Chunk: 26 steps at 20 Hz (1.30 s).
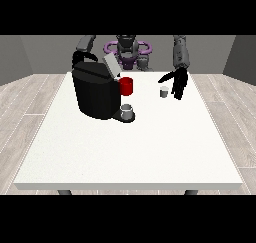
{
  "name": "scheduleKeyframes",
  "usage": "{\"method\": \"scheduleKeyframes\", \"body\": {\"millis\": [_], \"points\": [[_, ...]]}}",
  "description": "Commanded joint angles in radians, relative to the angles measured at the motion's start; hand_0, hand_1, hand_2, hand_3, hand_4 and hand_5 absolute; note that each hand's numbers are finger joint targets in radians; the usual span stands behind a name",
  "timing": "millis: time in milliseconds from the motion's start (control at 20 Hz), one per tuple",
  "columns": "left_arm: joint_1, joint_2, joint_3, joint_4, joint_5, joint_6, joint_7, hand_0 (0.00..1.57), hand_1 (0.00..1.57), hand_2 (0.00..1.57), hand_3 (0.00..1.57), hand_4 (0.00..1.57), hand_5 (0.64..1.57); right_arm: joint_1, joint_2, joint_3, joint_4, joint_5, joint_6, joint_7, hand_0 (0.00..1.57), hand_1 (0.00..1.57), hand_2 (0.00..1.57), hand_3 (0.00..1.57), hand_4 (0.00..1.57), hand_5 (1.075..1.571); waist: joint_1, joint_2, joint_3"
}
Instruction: Insert the coffee pod into the coffee machine and close the lid
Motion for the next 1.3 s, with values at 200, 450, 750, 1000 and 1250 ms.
{"method": "scheduleKeyframes", "body": {"millis": [200,450,750,1000,1250], "points": [[-0.097,0.051,-0.006,0.181,-0.082,-0.048,-0.001,0.00,0.00,0.00,0.00,0.00,1.571,-0.043,-0.016,-0.049,0.102,0.013,-0.028,-0.008,0.00,0.00,0.00,0.00,0.47,1.571,0.021,0.033,0.0003],[-0.145,0.074,-0.017,0.288,-0.131,-0.064,-0.075,0.00,0.00,0.00,0.00,0.00,1.571,-0.057,-0.010,-0.052,0.113,0.011,-0.028,-0.048,0.00,0.00,0.00,0.00,0.52,1.571,0.009,0.066,0.0000],[-0.186,-0.013,-0.057,0.297,-0.178,-0.050,0.008,0.00,0.00,0.37,0.00,0.00,1.571,-0.149,-0.033,-0.091,0.205,0.012,-0.041,-0.028,0.00,0.00,0.00,0.00,0.26,1.571,0.046,0.052,0.0004],[-0.223,0.016,-0.017,0.376,-0.177,-0.047,-0.053,0.00,0.00,0.39,0.00,0.00,1.571,-0.116,0.007,-0.048,0.157,0.036,-0.066,-0.050,0.00,0.00,0.00,0.00,0.37,1.571,-0.009,0.097,-0.0002],[-0.214,-0.028,-0.070,0.358,-0.244,-0.027,-0.036,1.12,1.12,1.18,1.01,0.00,1.571,-0.100,0.011,-0.047,0.215,0.056,-0.090,-0.019,0.00,0.00,0.00,0.00,0.40,1.571,0.020,0.007,0.0002]]}}
